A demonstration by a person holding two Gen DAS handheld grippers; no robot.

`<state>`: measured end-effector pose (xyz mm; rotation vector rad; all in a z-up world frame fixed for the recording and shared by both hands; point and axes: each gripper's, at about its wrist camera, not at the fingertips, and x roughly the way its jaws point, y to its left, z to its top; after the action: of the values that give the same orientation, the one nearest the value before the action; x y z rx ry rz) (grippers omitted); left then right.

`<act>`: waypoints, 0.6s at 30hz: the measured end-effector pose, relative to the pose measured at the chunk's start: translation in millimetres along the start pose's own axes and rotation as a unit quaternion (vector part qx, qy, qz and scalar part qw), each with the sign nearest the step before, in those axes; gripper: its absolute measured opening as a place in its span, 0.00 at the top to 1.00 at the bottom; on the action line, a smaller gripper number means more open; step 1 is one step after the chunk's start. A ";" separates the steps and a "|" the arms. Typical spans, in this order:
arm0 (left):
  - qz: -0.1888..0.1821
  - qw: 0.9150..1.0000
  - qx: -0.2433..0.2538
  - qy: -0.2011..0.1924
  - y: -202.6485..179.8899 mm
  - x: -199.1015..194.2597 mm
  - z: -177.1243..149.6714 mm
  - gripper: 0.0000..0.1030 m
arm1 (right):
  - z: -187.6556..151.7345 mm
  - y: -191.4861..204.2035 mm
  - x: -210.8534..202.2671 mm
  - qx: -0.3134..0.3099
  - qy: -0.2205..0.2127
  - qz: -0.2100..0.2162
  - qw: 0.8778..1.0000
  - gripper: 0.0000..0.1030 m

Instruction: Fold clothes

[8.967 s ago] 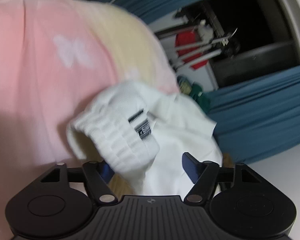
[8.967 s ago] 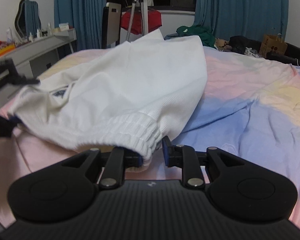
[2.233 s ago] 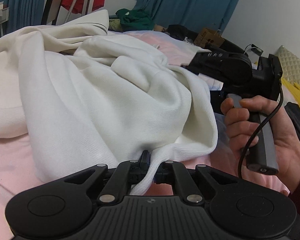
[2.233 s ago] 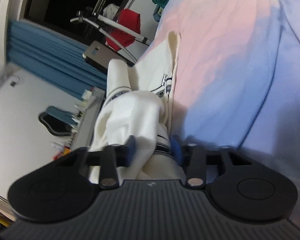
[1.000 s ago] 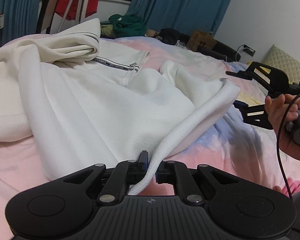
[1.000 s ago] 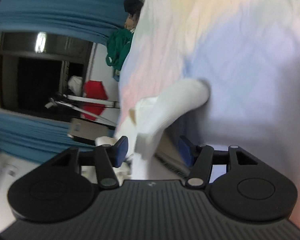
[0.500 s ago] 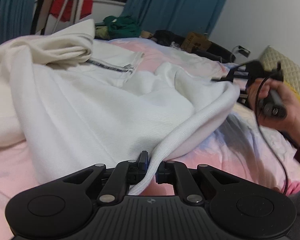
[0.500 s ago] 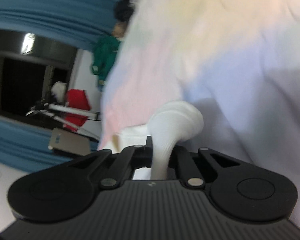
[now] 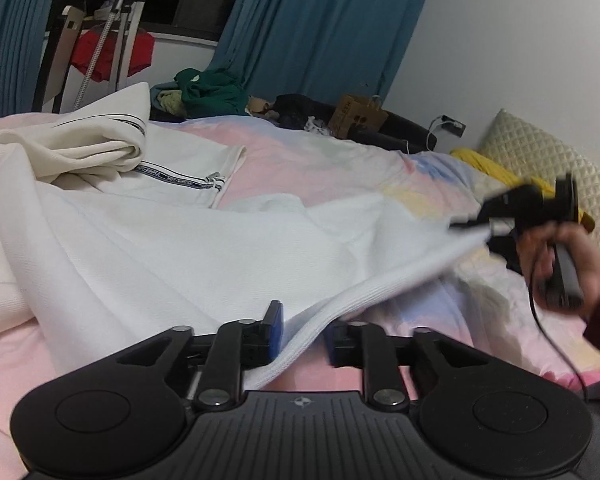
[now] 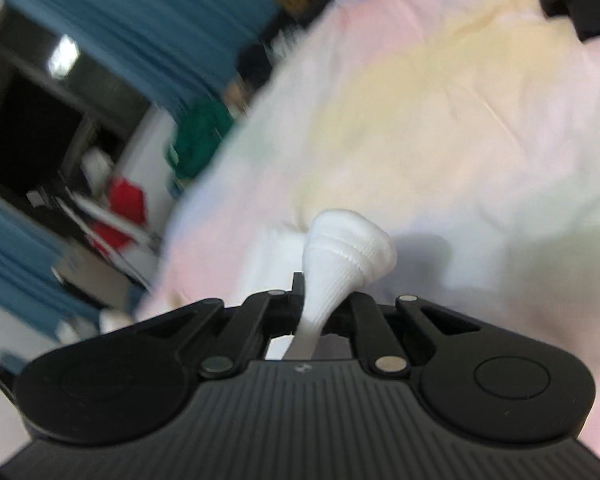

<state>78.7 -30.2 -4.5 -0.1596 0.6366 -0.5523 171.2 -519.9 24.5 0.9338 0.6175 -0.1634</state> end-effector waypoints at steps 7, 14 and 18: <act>-0.008 0.998 -0.063 -0.018 19.1 -22.7 6.0 0.29 | -12.8 -16.4 -18.7 0.031 0.031 0.011 0.999 0.94; 0.017 0.973 -0.224 -0.052 79.5 -66.8 8.5 0.16 | -23.7 -15.8 -19.9 0.026 0.035 -0.032 0.999 0.93; 0.075 0.938 -0.336 -0.049 129.2 -86.9 1.0 0.15 | -25.7 -12.5 -19.2 0.009 0.034 -0.044 0.998 0.93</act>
<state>78.2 125.3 1.9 -0.7716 0.7154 -0.1574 139.7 -509.5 15.3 0.9329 0.7221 -0.2170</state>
